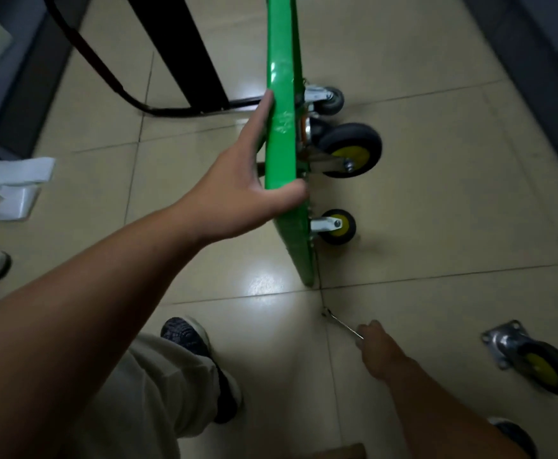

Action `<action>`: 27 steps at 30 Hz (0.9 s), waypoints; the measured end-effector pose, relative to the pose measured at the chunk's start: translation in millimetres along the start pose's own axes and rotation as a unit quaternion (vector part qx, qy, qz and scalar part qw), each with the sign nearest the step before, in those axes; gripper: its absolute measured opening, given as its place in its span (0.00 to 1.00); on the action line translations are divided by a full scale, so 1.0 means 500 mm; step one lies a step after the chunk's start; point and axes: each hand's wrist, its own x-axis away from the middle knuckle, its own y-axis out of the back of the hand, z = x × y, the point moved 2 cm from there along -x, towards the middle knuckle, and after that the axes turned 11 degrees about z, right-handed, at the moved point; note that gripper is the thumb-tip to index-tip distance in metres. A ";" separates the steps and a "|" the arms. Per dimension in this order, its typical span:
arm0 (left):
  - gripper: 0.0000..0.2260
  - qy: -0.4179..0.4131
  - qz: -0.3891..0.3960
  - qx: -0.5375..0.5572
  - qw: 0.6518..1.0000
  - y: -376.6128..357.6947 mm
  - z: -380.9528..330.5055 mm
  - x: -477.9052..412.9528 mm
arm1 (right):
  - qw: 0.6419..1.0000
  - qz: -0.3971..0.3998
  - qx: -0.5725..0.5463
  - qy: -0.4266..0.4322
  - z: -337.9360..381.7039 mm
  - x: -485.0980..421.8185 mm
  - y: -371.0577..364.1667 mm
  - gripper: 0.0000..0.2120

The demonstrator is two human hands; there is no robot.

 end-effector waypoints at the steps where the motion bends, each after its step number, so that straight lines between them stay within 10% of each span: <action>1: 0.48 0.008 -0.003 0.001 1.000 -0.002 -0.003 0.000 | 1.000 0.002 -0.005 0.028 0.001 0.007 0.024 0.10; 11: 0.46 0.007 -0.026 0.004 1.000 -0.016 -0.014 -0.007 | 0.973 -0.186 -0.040 0.131 0.076 0.287 0.370 0.14; 15: 0.51 0.002 -0.023 0.051 0.998 -0.014 -0.014 0.004 | 0.915 -0.280 -0.254 0.141 0.100 0.403 0.413 0.18; 19: 0.53 -0.003 -0.007 0.062 0.998 -0.017 -0.012 0.025 | 0.835 -0.251 -0.453 0.188 0.120 0.487 0.363 0.13; 27: 0.54 -0.008 0.033 0.071 0.997 -0.057 -0.017 0.093 | 0.819 -0.252 -0.479 0.189 0.183 0.555 0.286 0.11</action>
